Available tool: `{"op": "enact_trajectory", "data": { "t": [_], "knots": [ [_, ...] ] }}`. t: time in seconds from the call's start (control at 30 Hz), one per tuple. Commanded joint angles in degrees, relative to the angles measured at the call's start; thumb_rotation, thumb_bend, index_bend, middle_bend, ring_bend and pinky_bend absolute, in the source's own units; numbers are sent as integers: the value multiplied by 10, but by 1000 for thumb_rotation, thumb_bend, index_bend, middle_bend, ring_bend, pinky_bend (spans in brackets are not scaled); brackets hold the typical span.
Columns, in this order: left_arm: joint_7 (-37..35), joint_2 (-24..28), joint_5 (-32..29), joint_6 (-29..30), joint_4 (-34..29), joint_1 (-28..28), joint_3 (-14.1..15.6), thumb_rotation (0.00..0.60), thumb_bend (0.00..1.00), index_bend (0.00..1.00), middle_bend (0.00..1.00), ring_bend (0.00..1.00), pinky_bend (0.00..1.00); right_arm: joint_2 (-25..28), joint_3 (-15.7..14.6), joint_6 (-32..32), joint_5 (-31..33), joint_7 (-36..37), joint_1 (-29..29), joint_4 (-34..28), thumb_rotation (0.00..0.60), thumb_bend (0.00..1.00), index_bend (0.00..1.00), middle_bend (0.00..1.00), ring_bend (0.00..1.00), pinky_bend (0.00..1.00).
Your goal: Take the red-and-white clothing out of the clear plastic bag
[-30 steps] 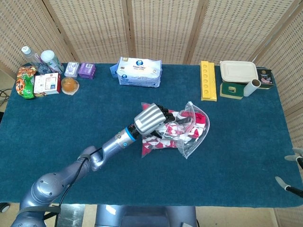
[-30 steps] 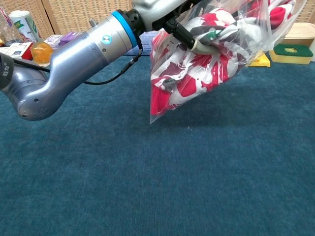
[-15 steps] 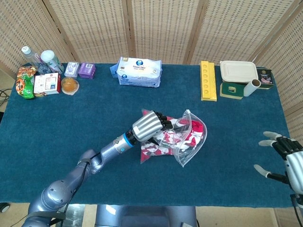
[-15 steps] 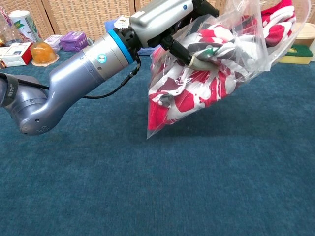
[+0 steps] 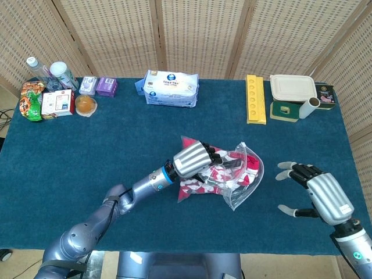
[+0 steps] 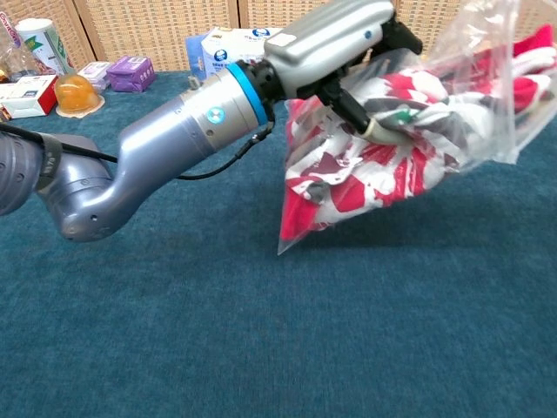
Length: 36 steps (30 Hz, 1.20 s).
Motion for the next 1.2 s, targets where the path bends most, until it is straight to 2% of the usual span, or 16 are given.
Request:
{"op": "enact_trajectory", "data": {
  "t": [0.03,0.4,0.57,0.73,0.9,1.2],
  "knots": [
    [2,-7,-2,-5,7,-6,2,600,145,825,708,698,746,22,3,-63,20,29,46,-29,543,72,373,282,324,326],
    [2,-24,-9,-11,21,-20,3,600,143,825,707,697,737,16,7,-108,63,-12,76,-49,542,71,380,276,307,313],
    [0,-27,-11,-9,25,-21,5,600,142,825,708,697,732,7,13,-100,97,-72,74,-51,545,71,386,256,307,294],
    [-1,-28,-14,-7,27,-23,5,600,141,825,708,697,723,-34,29,-74,153,-203,74,-53,542,72,397,264,376,294],
    [2,-29,-17,-8,29,-24,6,600,138,825,708,697,719,-60,32,-53,173,-268,73,-60,541,70,411,323,482,349],
    [13,-34,-22,-15,33,-30,7,600,130,825,707,697,708,-64,36,-44,195,-303,75,-74,517,70,412,405,604,410]
  ]
}}
